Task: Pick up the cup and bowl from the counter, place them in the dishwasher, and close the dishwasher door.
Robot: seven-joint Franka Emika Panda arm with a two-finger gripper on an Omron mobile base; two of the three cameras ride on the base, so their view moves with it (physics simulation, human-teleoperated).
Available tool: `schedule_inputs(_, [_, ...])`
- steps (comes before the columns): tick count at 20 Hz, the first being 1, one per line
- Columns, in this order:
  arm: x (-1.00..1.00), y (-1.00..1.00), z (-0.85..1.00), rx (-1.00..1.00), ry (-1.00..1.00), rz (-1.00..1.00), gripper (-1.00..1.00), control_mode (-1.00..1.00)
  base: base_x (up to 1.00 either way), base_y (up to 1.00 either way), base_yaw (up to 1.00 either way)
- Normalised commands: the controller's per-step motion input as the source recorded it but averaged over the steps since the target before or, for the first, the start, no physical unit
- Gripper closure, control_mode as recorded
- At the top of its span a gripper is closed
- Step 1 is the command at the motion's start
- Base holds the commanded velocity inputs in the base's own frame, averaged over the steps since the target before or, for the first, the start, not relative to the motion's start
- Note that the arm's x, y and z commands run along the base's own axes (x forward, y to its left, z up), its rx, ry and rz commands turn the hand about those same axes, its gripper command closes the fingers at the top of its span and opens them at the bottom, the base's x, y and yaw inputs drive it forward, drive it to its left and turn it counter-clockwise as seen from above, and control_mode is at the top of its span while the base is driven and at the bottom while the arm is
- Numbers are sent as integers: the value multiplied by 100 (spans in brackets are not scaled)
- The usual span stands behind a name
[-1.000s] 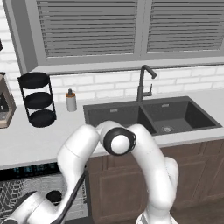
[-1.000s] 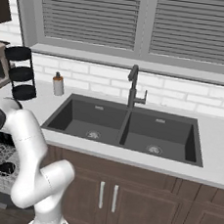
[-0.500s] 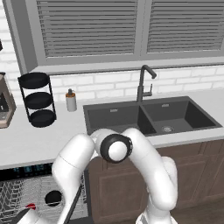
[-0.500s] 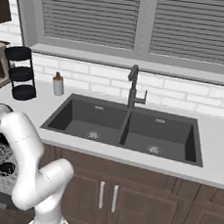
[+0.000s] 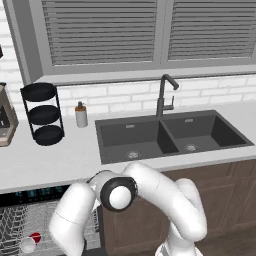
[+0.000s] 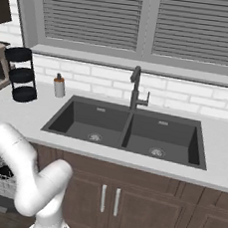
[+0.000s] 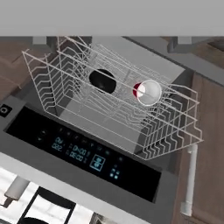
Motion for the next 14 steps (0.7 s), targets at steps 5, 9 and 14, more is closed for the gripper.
schedule_inputs(5, [-36, 0, -73, 11, -35, -17, -100, -100, 0, 0, 0])
schedule_inputs(9, [-3, -14, -100, 19, -35, -21, -100, -100, 0, 0, 0])
schedule_inputs(14, [2, -19, -100, 29, -35, -15, -100, -100, 0, 0, 0])
